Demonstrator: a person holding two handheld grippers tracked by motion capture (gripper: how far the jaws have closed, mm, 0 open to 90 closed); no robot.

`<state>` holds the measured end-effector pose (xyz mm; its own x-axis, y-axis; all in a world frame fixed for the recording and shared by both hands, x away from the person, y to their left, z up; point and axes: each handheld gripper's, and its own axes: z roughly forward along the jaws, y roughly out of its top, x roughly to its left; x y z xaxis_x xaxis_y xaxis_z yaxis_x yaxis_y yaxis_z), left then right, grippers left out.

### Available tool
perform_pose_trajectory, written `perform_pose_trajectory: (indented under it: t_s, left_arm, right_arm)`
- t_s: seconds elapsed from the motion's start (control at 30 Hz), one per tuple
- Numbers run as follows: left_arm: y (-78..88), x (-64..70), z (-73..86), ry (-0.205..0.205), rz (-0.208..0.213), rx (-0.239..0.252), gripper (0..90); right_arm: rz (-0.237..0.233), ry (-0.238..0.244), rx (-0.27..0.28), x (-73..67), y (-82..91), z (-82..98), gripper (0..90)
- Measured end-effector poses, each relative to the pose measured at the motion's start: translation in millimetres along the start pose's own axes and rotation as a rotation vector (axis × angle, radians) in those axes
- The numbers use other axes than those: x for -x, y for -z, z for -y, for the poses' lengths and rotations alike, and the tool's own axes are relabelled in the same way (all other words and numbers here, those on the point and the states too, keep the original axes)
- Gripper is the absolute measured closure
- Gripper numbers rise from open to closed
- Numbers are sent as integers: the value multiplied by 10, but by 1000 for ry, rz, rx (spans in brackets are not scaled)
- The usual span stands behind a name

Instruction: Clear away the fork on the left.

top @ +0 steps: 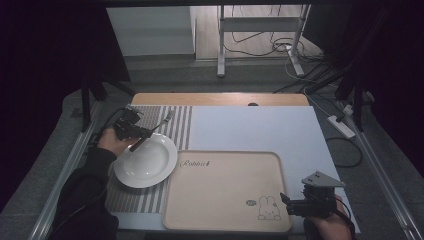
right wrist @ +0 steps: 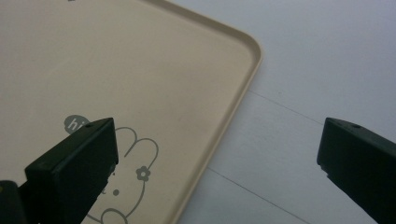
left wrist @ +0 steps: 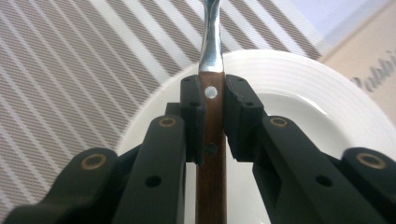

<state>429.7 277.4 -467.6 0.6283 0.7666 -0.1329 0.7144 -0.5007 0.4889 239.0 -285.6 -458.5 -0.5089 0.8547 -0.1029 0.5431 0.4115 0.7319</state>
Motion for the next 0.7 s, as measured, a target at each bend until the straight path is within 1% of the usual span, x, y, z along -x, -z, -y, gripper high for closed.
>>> perform_pose_trajectory:
  t_s: [0.07,0.2,0.33,0.37,0.5,0.7]
  left_arm:
    - [-15,58,25,-4,4,8,780]
    - [-42,166,64,-18,8,6,780]
    - [-40,263,92,-23,13,13,780]
    - [-41,286,99,-24,20,12,779]
    - [-38,392,126,-34,23,11,779]
    - [-4,546,183,-28,40,25,779]
  right_arm:
    - [0,0,1,-1,-1,0,0]
    - [-3,0,1,-1,-2,0,0]
    - [-5,3,0,-2,1,-1,0]
    - [-5,4,1,-2,2,0,0]
    - [-6,6,3,-4,3,1,0]
    - [-6,11,5,-10,5,2,0]
